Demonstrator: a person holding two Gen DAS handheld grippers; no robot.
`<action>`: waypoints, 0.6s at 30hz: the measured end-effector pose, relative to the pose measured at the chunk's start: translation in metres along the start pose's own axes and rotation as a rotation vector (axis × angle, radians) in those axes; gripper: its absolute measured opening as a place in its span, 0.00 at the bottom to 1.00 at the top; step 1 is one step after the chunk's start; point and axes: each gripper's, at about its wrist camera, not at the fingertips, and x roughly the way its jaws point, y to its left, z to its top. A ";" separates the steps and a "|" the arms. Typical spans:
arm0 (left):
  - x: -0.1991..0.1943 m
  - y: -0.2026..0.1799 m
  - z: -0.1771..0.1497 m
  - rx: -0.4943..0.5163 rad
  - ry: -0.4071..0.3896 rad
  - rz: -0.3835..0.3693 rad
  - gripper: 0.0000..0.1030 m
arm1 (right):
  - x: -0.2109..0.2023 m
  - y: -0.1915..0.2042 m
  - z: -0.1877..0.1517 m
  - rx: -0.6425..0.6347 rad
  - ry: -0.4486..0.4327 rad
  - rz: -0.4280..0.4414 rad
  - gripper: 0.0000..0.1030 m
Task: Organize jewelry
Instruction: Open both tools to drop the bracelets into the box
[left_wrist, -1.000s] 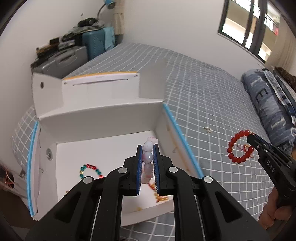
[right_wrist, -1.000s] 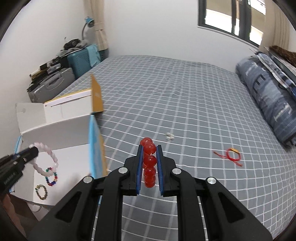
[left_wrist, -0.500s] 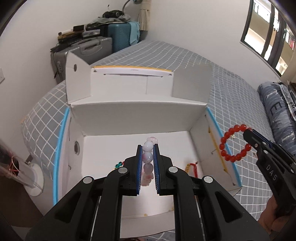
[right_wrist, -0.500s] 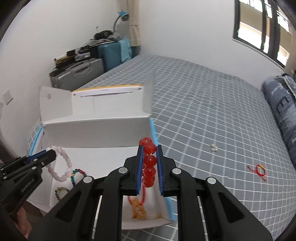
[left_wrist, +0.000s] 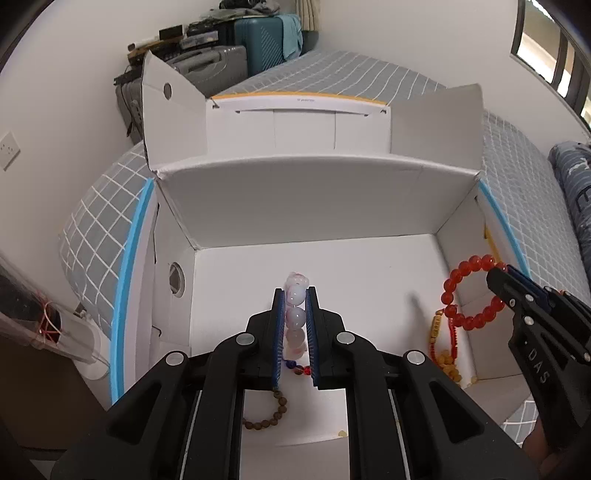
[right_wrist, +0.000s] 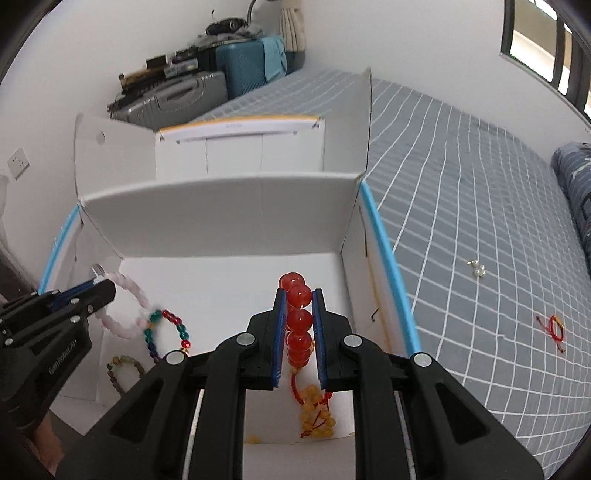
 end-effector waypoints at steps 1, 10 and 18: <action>0.002 0.000 0.000 -0.002 0.005 -0.001 0.11 | 0.003 -0.001 -0.001 0.002 0.006 -0.001 0.13; 0.014 0.002 -0.003 -0.004 0.033 0.006 0.10 | 0.016 0.002 -0.004 0.003 0.040 -0.004 0.13; 0.014 0.004 -0.004 -0.002 0.037 0.005 0.11 | 0.023 0.005 -0.006 -0.009 0.068 0.001 0.13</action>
